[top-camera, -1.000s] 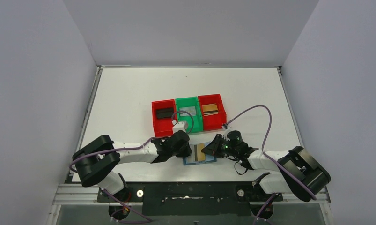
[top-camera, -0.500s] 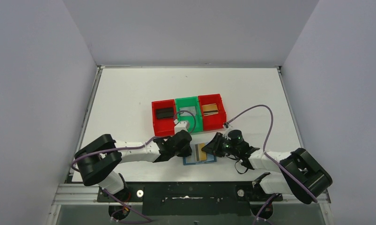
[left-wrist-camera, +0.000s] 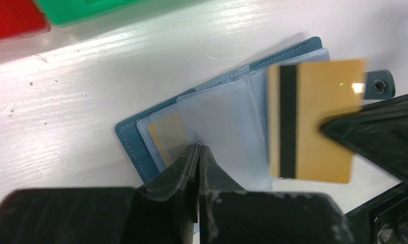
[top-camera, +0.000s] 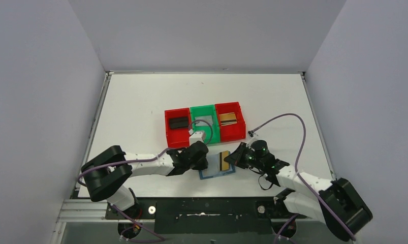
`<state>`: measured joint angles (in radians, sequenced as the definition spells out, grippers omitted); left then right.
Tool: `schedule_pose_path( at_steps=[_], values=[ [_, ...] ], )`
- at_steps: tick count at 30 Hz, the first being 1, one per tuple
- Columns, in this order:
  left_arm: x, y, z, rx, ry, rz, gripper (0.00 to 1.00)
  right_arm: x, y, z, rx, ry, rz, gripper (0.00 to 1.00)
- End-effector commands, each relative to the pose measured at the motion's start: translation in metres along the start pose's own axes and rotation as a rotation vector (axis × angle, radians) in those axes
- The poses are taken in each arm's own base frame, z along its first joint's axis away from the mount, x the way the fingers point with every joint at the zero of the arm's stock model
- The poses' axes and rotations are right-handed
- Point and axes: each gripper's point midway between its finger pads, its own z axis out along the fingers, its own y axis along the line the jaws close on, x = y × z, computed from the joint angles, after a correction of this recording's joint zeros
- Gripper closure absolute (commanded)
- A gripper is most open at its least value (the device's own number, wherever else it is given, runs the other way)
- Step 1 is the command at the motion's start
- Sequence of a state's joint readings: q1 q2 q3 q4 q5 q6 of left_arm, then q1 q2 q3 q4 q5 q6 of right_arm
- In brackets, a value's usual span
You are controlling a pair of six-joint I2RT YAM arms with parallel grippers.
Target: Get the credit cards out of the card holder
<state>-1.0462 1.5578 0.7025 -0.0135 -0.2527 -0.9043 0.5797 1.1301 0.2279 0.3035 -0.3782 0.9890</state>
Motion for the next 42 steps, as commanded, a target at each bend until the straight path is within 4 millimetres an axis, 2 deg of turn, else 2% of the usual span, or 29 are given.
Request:
schedule_pose_path(
  at_steps=[1,3,7,9,12,14,16,19,22,27,29,34,36,42],
  values=[
    [0.015,0.029,-0.005,-0.103,0.050,0.067,1.00,-0.044,-0.001,-0.026,0.130,-0.147,-0.122,1.00],
    [0.011,0.023,-0.006,-0.082,0.042,0.075,1.00,-0.058,0.005,-0.041,0.152,-0.198,-0.162,1.00],
    [-0.004,0.005,-0.012,-0.026,0.008,0.089,0.99,-0.086,0.036,-0.069,0.097,-0.324,-0.278,1.00],
    [-0.016,-0.007,-0.017,0.010,-0.019,0.096,0.93,-0.102,0.052,-0.082,0.071,-0.404,-0.362,1.00],
    [-0.033,-0.023,-0.029,0.049,-0.056,0.114,0.83,-0.126,0.064,-0.097,0.089,-0.508,-0.519,1.00],
    [-0.049,-0.030,-0.041,0.066,-0.094,0.112,0.74,-0.138,0.074,-0.102,0.085,-0.552,-0.643,1.00],
    [-0.060,-0.029,-0.052,0.064,-0.124,0.103,0.66,-0.149,0.081,-0.102,0.095,-0.580,-0.764,1.00],
    [-0.071,-0.014,-0.068,0.050,-0.165,0.075,0.56,-0.158,0.095,-0.096,0.083,-0.572,-0.978,0.99],
    [-0.078,0.011,-0.082,0.027,-0.203,0.033,0.50,-0.163,0.099,-0.081,0.105,-0.498,-1.190,1.00],
    [-0.085,0.056,-0.101,-0.013,-0.224,-0.054,0.39,-0.178,0.083,-0.055,0.253,-0.332,-1.460,1.00],
    [-0.089,0.068,-0.110,-0.028,-0.238,-0.080,0.33,-0.184,0.079,-0.047,0.278,-0.286,-1.559,1.00],
    [-0.085,0.077,-0.118,-0.007,-0.251,-0.127,0.25,-0.194,0.059,-0.021,0.312,-0.152,-1.734,1.00],
    [-0.080,0.078,-0.118,-0.008,-0.235,-0.135,0.24,-0.202,0.056,-0.017,0.326,-0.131,-1.773,1.00],
    [-0.077,0.080,-0.117,-0.011,-0.222,-0.146,0.23,-0.206,0.054,0.000,0.248,-0.074,-1.866,1.00]
  ],
)
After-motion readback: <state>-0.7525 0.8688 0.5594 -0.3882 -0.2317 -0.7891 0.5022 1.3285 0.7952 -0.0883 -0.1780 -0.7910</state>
